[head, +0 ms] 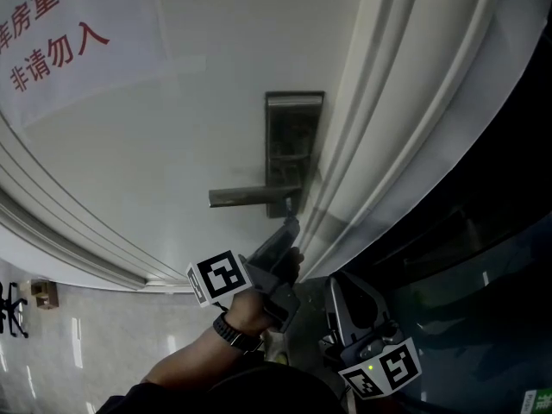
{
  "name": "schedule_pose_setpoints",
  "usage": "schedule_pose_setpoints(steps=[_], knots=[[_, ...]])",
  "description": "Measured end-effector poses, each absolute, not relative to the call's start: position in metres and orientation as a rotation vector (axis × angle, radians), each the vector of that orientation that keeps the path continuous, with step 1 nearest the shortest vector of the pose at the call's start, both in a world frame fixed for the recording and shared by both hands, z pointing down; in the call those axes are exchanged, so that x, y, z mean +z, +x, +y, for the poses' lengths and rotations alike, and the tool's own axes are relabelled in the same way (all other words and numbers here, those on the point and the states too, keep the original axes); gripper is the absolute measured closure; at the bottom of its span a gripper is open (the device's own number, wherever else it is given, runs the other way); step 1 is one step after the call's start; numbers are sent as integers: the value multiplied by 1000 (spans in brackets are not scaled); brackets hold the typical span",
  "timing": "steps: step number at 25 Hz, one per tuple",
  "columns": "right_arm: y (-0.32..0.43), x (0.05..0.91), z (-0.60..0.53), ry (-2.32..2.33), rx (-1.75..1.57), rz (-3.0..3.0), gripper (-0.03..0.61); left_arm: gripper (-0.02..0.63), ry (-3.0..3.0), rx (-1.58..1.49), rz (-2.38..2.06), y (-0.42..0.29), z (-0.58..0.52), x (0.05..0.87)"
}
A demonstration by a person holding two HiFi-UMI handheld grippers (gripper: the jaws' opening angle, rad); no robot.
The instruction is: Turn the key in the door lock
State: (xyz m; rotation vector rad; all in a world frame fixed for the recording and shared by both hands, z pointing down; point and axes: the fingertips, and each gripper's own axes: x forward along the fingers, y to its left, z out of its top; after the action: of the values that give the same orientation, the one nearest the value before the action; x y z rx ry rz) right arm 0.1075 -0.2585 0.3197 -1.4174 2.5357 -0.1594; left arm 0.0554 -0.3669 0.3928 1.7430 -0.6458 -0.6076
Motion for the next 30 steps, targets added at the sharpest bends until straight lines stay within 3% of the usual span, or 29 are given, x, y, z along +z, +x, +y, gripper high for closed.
schedule_pose_setpoints(steps=[30], knots=[[107,315,-268,-1393,-166,2537,560,604,1606,-608,-603,51,-387,380]])
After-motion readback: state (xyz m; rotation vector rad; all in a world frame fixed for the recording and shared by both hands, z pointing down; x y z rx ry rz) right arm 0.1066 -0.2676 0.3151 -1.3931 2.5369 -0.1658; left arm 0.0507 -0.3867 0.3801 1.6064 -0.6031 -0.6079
